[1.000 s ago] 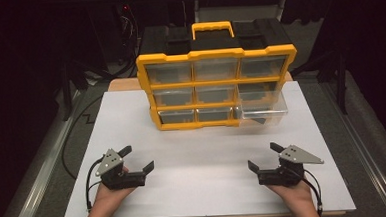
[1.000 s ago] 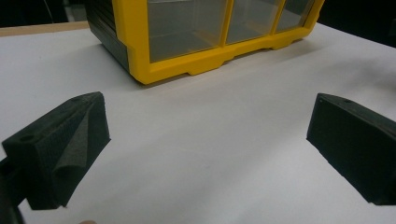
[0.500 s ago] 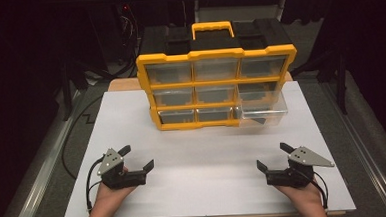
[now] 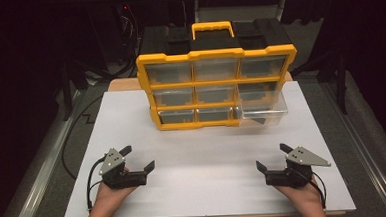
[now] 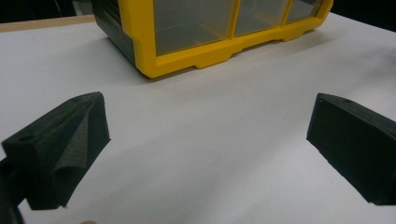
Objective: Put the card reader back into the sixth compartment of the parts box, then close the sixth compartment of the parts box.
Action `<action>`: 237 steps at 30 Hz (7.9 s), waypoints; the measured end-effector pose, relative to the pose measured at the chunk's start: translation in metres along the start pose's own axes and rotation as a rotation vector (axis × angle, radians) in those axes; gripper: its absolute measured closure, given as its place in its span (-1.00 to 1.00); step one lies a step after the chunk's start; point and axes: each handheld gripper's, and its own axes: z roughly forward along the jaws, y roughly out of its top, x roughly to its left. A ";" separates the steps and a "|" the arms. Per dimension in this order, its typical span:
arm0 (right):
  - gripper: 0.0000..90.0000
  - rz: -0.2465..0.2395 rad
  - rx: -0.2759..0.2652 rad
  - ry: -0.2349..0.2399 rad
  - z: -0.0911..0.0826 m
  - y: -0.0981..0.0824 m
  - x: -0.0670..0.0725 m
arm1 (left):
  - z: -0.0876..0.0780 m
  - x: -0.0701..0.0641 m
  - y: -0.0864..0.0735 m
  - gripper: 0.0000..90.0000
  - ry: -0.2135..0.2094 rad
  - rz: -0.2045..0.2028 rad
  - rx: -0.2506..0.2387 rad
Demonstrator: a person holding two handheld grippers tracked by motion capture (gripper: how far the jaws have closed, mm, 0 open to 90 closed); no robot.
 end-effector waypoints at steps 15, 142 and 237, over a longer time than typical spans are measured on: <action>-1.00 -0.009 0.008 -0.011 -0.001 -0.003 -0.001 | -0.001 -0.002 0.001 -0.99 -0.009 -0.004 -0.018; 1.00 -0.057 -0.199 -0.065 0.012 0.068 0.013 | -0.005 0.002 0.000 -0.99 -0.034 0.030 -0.047; 1.00 -0.044 -0.207 -0.160 0.050 0.120 -0.009 | -0.007 0.005 -0.001 -0.99 -0.047 0.009 -0.046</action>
